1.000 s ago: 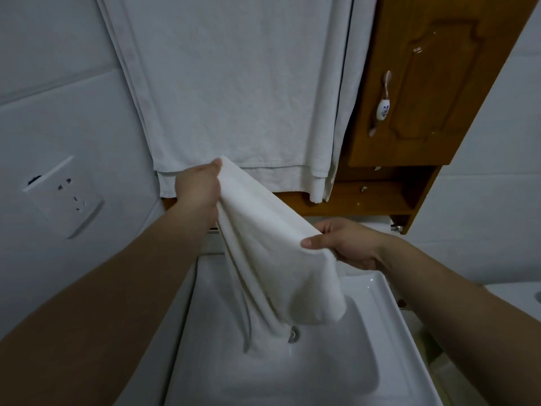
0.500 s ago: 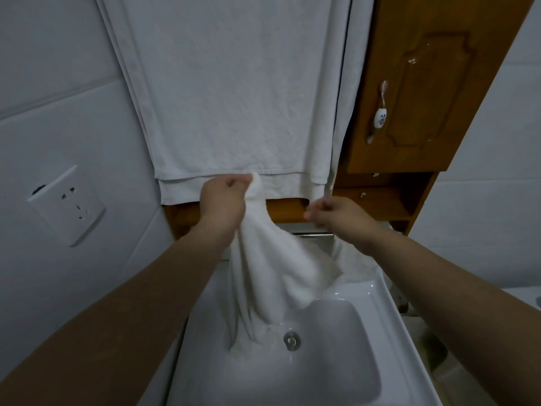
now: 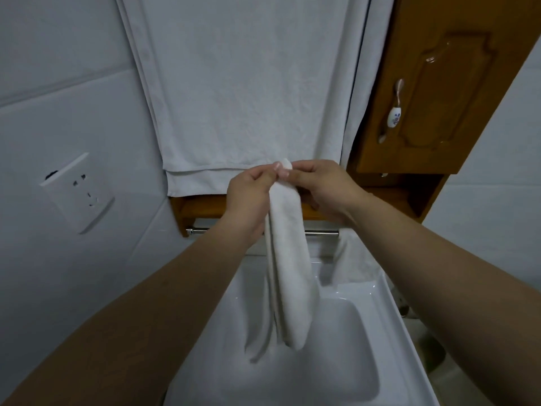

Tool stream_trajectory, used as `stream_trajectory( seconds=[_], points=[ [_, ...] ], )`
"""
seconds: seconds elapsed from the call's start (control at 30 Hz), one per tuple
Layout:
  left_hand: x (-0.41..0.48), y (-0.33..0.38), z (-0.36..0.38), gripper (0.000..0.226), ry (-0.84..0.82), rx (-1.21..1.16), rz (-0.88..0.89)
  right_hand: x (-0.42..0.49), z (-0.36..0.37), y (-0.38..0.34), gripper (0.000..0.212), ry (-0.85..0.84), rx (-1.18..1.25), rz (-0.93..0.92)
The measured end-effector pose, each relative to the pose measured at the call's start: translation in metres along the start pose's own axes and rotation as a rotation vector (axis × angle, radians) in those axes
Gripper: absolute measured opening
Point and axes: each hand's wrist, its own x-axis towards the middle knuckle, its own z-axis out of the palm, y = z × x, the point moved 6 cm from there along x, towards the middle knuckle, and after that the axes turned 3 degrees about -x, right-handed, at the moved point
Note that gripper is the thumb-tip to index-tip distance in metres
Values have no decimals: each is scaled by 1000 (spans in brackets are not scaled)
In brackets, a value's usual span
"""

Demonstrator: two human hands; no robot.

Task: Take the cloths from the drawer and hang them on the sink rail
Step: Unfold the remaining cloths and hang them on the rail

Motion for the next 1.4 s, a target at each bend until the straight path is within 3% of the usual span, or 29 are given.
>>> stream_trajectory(
  seconds=[0.27,0.5,0.77,1.17,1.3,1.4],
  points=[
    [8,-3,1,37,-48,-76,13,6,-5,-25,16,244,-305,-235],
    [4,-14,10,17,-176,1,-9,8,-17,-52,22,292,-546,-266],
    [-1,-53,17,18,-211,284,-29,7,-47,-81,17,467,-505,-304],
    [-1,-90,-28,19,-70,568,-56,-15,-128,-96,15,815,-429,-198],
    [1,-92,-42,18,39,659,-104,-17,-131,-63,28,803,-611,-78],
    [2,-86,-39,22,71,718,-56,-14,-108,-33,26,667,-827,-73]
  ],
)
